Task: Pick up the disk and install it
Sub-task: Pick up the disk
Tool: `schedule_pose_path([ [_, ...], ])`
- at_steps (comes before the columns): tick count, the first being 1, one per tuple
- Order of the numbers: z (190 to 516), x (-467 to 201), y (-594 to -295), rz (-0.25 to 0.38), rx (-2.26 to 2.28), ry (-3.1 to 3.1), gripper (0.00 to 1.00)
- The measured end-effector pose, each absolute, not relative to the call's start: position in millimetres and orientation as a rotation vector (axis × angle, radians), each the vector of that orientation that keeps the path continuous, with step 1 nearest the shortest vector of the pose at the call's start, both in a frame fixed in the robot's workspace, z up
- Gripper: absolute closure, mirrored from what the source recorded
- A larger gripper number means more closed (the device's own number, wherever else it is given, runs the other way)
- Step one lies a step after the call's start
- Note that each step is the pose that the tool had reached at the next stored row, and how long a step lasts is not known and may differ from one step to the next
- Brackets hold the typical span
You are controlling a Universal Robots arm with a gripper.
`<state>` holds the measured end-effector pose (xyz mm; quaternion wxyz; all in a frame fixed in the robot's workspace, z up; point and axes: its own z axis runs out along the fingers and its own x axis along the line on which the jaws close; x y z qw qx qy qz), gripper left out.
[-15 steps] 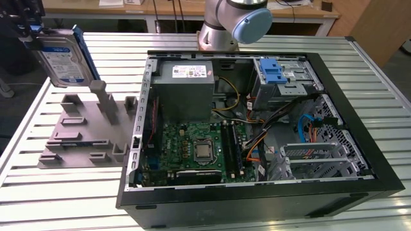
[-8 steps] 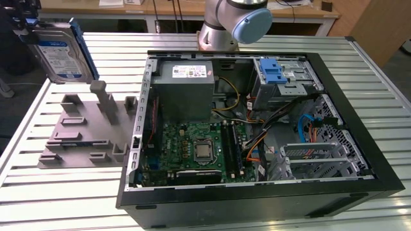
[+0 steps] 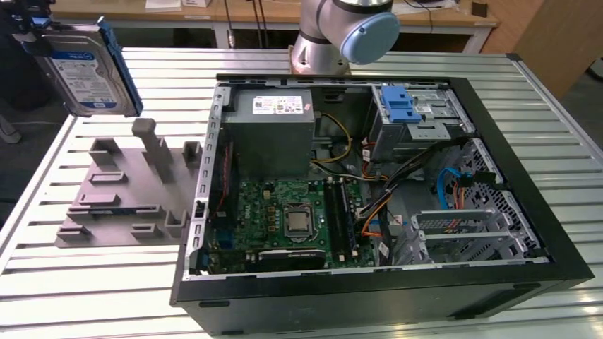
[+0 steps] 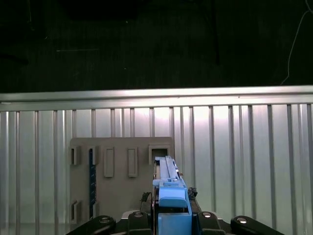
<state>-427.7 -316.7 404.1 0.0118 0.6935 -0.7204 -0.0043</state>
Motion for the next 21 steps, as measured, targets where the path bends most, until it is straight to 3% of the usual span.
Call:
schedule_pose_path([
  [21,424.9,-427.7,-314.6,-0.013,2.162,-2.246,0.64],
])
